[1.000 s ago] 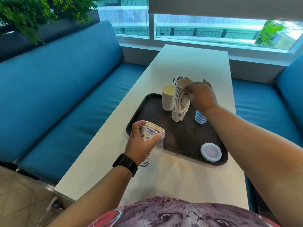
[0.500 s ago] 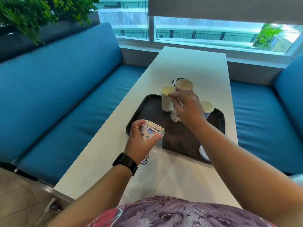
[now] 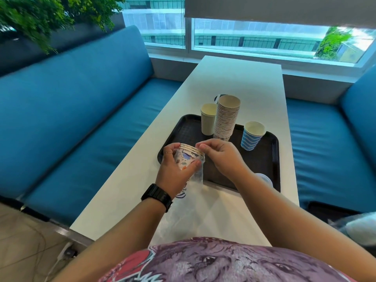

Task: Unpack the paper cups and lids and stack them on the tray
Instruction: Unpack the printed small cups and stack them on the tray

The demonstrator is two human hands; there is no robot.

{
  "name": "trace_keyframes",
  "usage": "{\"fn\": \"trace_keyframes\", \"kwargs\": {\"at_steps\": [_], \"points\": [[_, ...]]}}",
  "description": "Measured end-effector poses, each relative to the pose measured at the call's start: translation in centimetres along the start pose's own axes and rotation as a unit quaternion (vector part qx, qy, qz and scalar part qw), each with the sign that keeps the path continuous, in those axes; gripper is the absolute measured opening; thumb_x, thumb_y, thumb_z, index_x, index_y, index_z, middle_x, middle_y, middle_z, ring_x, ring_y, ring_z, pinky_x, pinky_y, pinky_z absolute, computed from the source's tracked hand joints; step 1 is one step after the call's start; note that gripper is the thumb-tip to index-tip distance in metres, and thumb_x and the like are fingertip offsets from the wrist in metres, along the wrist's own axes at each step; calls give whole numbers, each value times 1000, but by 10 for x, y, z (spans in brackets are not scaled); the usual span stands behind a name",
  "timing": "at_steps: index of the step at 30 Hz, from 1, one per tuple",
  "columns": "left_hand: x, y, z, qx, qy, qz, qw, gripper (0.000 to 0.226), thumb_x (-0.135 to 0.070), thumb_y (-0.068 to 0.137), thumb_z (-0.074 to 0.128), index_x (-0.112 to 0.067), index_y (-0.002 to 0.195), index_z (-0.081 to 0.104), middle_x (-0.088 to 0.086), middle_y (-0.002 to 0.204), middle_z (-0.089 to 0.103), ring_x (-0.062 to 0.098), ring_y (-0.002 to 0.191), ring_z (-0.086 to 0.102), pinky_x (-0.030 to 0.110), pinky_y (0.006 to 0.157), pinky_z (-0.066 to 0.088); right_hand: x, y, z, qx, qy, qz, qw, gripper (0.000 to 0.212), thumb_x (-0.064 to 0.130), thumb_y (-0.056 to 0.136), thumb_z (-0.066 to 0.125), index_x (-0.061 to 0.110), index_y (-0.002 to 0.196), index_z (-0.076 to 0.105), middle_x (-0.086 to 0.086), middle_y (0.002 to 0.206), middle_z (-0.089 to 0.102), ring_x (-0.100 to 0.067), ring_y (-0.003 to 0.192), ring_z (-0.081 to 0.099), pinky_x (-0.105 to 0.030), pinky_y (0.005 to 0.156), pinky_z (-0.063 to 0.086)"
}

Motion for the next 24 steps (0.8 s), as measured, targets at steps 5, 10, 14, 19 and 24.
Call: {"fn": "trace_keyframes", "kwargs": {"at_steps": [5,10,14,19,24], "points": [[0,0,-1,-2,2,10,1000,66,-28,78,82,-33,123,33,2,124,53,17,105,62,23,80,57,0,-1,4,16,-1,22,1000,10,20,94,61,25,94,70,13,86,68,2,80,61,-1,59,42],[-3,0,-1,12,6,14,1000,66,-26,80,81,-34,122,31,2,128,51,18,109,60,24,84,57,1,1,3,8,-13,17,1000,11,19,94,61,24,91,69,11,84,68,-1,79,61,-3,58,43],[-3,-2,-1,11,11,17,1000,66,-26,80,81,-34,123,31,1,127,49,13,104,60,20,81,56,1,3,1,-4,-23,12,1000,11,21,96,57,26,91,66,8,88,68,-7,80,62,-11,61,49],[-3,-3,-1,12,-4,10,1000,64,-26,81,80,-34,121,31,-4,120,49,2,99,59,15,75,55,14,17,-15,-48,-3,3,999,14,23,95,59,30,85,65,9,87,68,-11,82,64,-27,72,53],[-1,0,0,12,-16,0,1000,64,-23,81,80,-36,121,32,-4,121,49,5,101,59,10,74,53,37,48,-49,-144,-84,-57,984,9,23,94,61,20,93,70,3,88,68,-10,78,60,-14,64,43]]}}
Point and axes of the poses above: each hand's wrist, its own y-axis towards the middle knuckle, its own z-axis out of the palm, x = y × z, the point moved 2 cm from there along y, towards the middle knuckle
